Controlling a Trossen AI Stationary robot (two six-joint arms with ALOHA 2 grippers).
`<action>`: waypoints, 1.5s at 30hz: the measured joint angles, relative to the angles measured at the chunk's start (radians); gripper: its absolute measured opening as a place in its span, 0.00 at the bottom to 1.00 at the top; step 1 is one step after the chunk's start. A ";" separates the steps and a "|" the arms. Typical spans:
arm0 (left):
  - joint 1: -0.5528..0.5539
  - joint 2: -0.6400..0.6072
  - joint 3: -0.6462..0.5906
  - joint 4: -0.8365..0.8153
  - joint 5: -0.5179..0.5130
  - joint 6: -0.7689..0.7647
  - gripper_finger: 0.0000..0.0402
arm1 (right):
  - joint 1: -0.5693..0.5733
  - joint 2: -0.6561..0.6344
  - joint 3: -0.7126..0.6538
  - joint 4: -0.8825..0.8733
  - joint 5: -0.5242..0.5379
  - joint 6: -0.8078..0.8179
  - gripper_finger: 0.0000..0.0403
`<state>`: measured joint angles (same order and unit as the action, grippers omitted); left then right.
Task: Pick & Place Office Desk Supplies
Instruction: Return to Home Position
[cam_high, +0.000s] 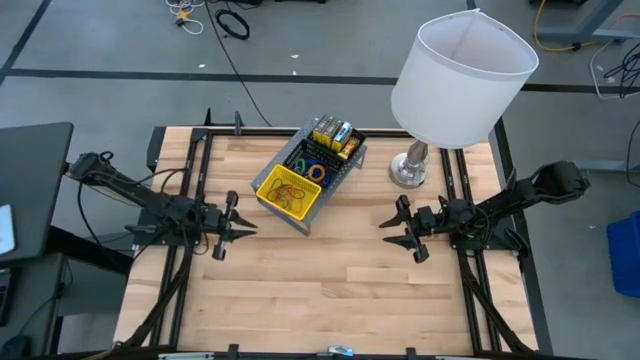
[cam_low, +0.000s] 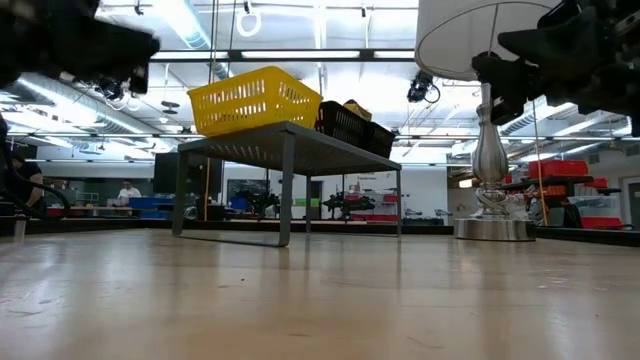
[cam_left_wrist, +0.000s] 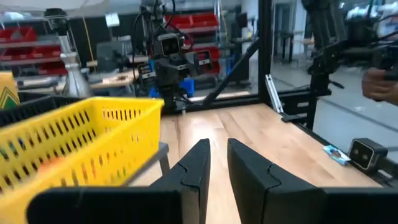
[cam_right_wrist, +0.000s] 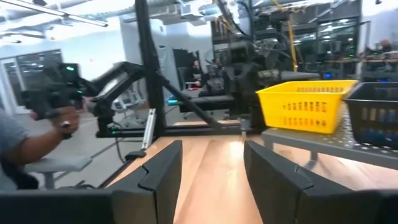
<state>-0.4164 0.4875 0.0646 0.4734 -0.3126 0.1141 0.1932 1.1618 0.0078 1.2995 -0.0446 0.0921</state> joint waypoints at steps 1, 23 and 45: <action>0.000 -0.014 -0.045 0.054 0.000 0.003 0.15 | 0.000 0.000 0.000 0.000 -0.009 -0.002 0.45; 0.097 -0.294 -0.056 -0.244 0.059 -0.009 0.15 | -0.078 -0.013 0.000 0.077 -0.110 -0.123 0.45; 0.122 -0.415 -0.057 -0.387 0.086 -0.099 0.15 | -0.202 -0.822 0.000 -0.814 -0.101 -0.020 0.45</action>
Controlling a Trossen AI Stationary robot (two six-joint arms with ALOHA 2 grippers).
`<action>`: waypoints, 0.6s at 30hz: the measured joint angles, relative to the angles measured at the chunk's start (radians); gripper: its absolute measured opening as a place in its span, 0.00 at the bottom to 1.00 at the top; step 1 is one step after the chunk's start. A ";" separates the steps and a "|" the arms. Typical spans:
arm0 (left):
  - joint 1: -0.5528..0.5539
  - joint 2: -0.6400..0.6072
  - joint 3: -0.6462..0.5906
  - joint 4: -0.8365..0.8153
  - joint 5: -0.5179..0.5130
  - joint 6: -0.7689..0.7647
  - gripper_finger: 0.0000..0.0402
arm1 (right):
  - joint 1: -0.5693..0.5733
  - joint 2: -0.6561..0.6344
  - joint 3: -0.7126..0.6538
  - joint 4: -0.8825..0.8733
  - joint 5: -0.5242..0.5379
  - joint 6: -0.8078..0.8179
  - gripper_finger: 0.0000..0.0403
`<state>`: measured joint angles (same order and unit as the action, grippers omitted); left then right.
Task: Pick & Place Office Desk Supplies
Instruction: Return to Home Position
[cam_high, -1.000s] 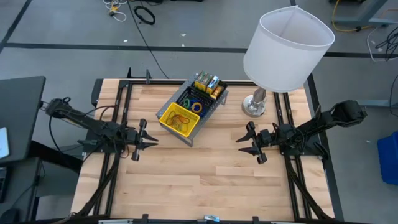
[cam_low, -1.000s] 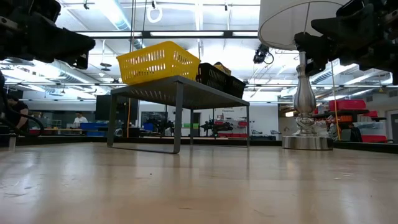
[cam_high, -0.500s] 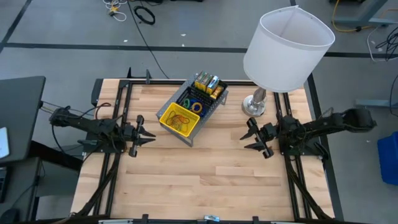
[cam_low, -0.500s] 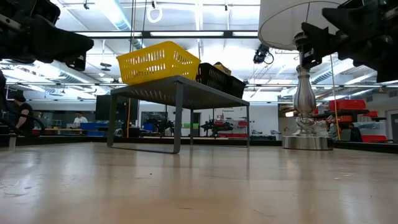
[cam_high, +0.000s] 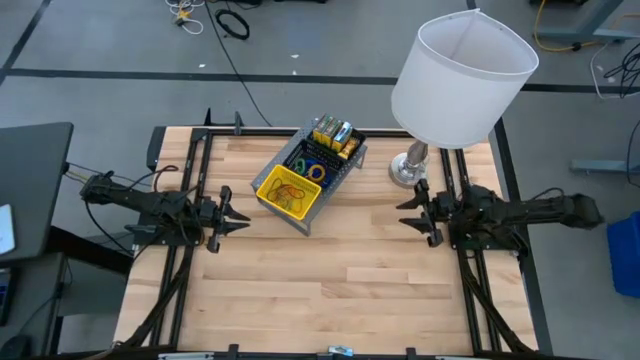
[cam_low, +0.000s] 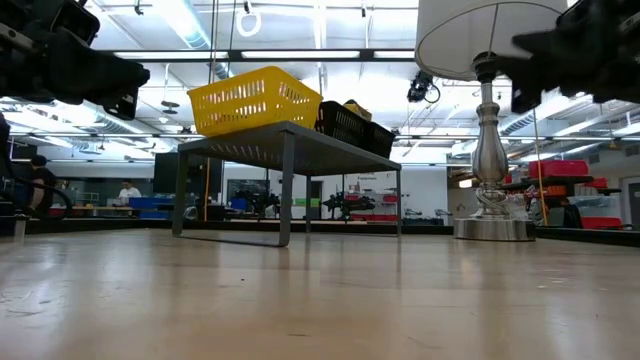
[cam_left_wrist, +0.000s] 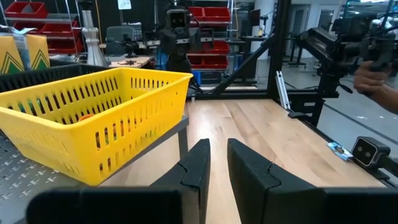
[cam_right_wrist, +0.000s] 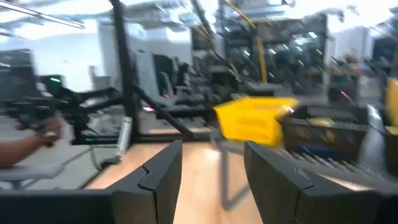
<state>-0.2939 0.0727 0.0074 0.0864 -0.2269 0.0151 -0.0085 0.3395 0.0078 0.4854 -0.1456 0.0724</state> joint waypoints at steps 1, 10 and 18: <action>0.000 0.000 0.000 0.000 -0.001 0.000 0.15 | 0.024 -0.023 0.000 -0.006 0.012 -0.007 0.45; 0.000 0.000 0.000 0.004 -0.002 -0.005 0.15 | 0.206 -0.179 0.000 -0.237 0.155 -0.045 0.45; 0.000 0.001 0.000 0.016 -0.008 0.026 0.15 | 0.282 -0.332 0.018 -0.407 0.181 -0.098 0.43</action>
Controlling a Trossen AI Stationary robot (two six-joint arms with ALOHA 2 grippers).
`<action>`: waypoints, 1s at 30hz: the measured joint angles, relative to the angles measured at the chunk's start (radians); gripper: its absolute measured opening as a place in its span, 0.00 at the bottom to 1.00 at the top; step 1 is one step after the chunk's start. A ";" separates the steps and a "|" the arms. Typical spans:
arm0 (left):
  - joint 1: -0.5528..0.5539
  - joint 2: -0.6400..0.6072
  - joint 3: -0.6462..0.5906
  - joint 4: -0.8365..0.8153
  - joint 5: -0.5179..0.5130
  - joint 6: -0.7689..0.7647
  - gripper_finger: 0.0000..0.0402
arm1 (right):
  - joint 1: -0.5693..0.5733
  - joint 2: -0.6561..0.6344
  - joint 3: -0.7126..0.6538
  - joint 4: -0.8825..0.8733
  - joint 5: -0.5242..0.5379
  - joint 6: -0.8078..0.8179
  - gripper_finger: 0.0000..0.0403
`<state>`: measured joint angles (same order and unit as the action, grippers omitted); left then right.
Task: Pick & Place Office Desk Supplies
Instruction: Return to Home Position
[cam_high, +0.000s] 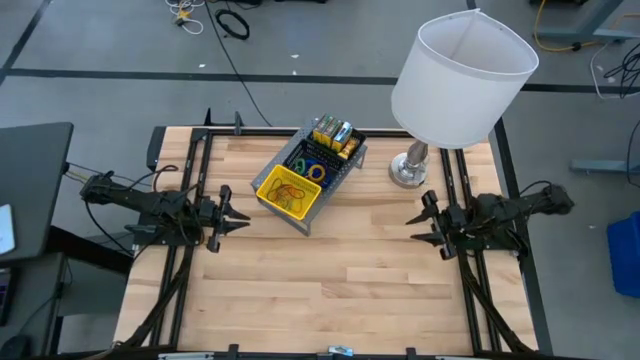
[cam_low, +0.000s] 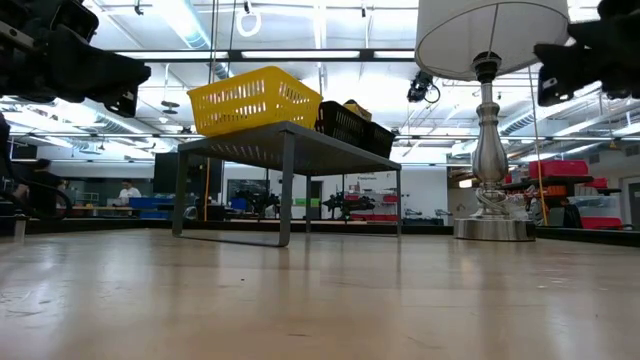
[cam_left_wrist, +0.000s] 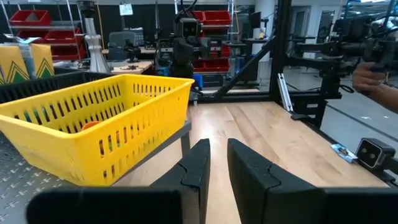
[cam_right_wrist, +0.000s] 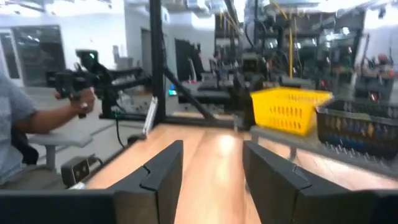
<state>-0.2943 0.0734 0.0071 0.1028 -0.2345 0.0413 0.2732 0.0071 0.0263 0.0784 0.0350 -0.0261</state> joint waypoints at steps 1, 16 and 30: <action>0.000 0.000 0.000 0.001 0.004 0.000 0.15 | 0.005 -0.007 0.006 -0.036 0.006 0.008 0.42; 0.000 0.000 0.000 0.060 0.012 0.004 0.15 | 0.044 0.005 -0.017 -0.031 -0.189 -0.005 0.23; -0.001 0.000 0.000 0.093 0.264 0.031 0.15 | 0.044 0.005 -0.018 -0.031 -0.162 -0.004 0.11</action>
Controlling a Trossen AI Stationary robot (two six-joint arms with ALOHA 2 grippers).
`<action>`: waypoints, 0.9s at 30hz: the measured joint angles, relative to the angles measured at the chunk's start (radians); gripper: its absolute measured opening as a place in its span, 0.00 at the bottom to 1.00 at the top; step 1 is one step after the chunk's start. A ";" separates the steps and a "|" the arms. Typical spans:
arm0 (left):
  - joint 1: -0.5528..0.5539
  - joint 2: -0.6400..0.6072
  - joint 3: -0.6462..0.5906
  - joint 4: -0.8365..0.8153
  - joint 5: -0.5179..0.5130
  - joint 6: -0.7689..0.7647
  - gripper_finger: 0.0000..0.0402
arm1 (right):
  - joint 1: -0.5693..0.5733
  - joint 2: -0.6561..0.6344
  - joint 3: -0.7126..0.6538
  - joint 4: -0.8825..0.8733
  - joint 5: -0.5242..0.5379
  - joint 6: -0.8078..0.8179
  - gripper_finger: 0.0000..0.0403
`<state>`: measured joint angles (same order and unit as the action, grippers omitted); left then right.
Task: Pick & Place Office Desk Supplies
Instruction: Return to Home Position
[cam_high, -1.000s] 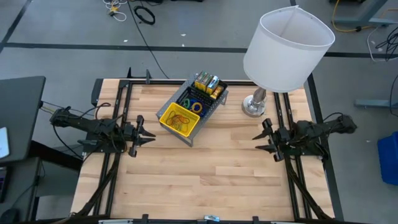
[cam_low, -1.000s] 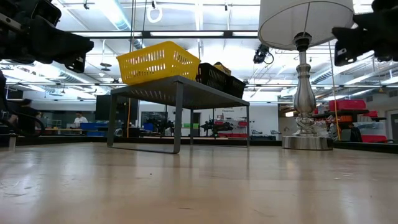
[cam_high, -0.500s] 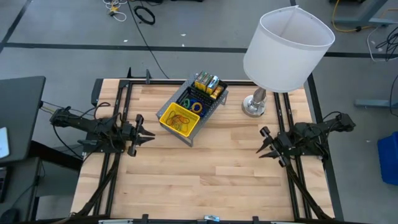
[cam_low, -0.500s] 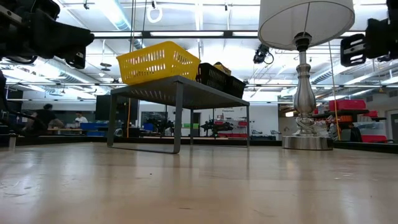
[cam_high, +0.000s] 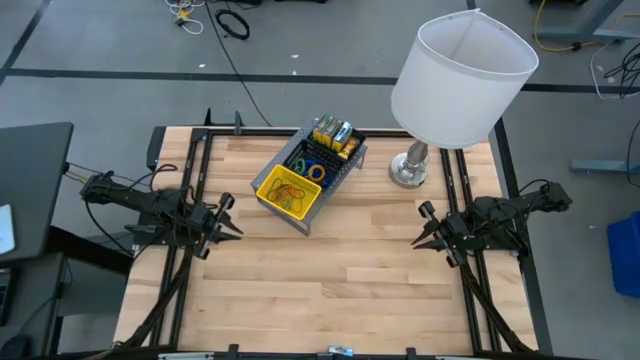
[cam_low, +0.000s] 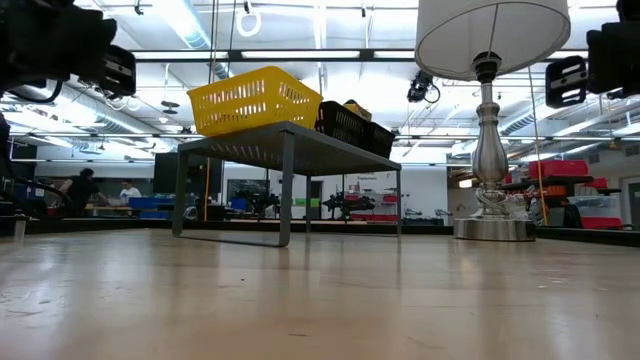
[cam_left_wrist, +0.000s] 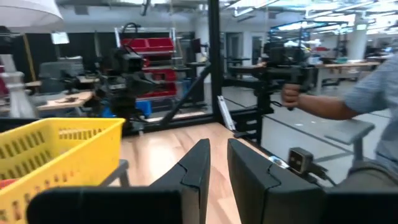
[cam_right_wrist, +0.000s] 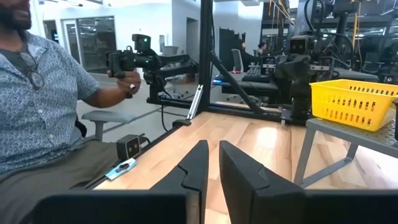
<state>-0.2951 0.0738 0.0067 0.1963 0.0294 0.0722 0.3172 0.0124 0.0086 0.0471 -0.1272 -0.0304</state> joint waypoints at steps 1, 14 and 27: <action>0.000 0.000 0.000 0.002 -0.007 0.003 0.15 | 0.000 0.000 0.000 0.000 0.000 0.008 0.10; 0.000 0.000 0.000 -0.005 0.070 0.005 0.15 | 0.000 0.000 0.000 -0.021 0.001 0.015 0.03; 0.000 0.001 0.000 0.014 0.105 -0.088 0.15 | 0.000 0.000 0.000 0.001 0.063 -0.030 0.02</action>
<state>-0.2949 0.0746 0.0067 0.2104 0.1345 -0.0160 0.3168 0.0128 0.0082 0.0483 -0.0638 -0.0608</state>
